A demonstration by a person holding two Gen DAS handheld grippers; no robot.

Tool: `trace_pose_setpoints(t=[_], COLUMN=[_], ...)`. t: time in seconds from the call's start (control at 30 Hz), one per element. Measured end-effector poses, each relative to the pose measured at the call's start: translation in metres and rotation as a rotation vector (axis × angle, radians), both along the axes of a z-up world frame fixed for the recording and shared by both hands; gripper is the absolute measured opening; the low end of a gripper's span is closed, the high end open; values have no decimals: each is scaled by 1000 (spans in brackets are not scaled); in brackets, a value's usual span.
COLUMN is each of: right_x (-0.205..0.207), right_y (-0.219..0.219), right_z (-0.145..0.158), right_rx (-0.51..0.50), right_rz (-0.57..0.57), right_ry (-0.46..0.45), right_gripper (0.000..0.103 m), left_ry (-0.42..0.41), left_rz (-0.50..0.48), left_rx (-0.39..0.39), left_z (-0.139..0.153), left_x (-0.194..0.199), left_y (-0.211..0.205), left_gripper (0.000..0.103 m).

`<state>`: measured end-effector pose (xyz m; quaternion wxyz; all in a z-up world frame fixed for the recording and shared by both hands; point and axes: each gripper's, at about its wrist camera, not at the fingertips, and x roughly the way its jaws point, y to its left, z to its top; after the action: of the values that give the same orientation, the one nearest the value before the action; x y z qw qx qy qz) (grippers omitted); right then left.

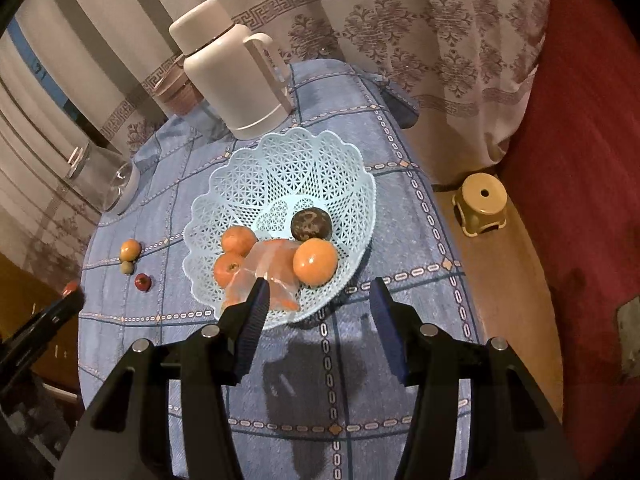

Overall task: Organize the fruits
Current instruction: 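Carry the red tomato with the left tool into the basket and release, then withdraw both tools from the basket toward the remaining loose fruits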

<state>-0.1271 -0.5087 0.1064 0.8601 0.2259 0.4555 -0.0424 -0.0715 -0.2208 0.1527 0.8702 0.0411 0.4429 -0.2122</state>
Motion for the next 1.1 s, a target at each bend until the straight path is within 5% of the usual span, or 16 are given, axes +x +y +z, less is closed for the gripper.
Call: trace_pose_setpoints(t=[0.87,0.97,1.0,1.1], right_x=[-29,-28,-28,-25], right_y=[-16,-17,-17,-16], right_z=[-18,-20,-21,-23], right_rx=[28,31,32,36], right_rz=[-63,-64,-64,-58], right_ry=[63,70,71,74], right_gripper=[57,57,57,57], left_ry=[72,86,87,83], left_rz=[-146,-128,-121,-107], left_rx=[91,103,102,104], left_z=[-59,-66,-66,-66], left_x=[56,62,63,67], left_y=[-96,-97,-96,-92], left_gripper=[30,37,51,54])
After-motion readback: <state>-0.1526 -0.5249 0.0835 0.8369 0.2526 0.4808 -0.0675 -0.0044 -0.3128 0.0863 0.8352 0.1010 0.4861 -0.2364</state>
